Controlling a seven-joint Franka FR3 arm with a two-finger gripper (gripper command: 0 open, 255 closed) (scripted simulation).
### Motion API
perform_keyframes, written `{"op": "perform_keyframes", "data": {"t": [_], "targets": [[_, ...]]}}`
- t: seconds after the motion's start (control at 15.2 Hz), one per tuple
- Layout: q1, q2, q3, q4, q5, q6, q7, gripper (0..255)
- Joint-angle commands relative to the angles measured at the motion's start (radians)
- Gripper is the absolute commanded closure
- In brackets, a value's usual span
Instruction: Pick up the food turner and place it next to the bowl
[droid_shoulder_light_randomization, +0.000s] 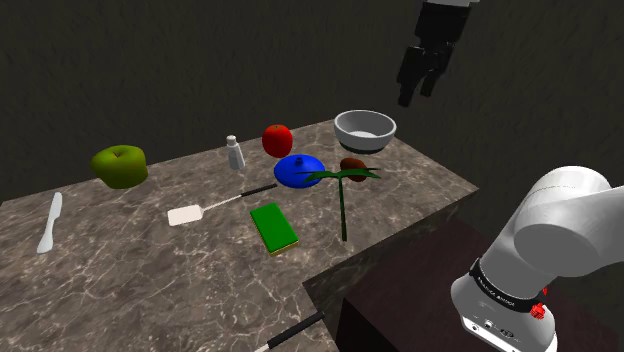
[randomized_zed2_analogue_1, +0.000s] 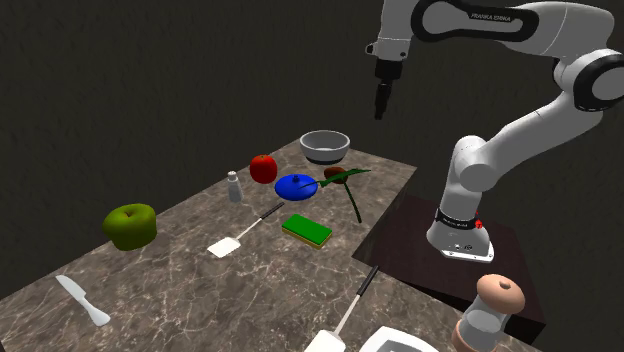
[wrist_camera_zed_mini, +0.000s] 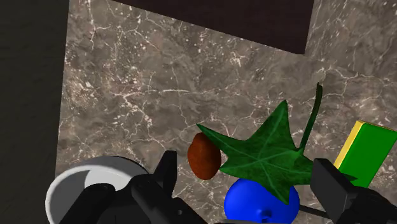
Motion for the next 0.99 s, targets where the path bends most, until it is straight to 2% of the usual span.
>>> {"op": "perform_keyframes", "data": {"t": [0.0, 0.46, 0.92], "targets": [[0.0, 0.0, 0.0, 0.0, 0.0, 0.0, 0.0, 0], [0.063, 0.252, 0.004, 0.068, -0.019, 0.166, -0.164, 0], [0.118, 0.508, 0.028, 0.189, -0.038, 0.283, -0.31, 0]]}}
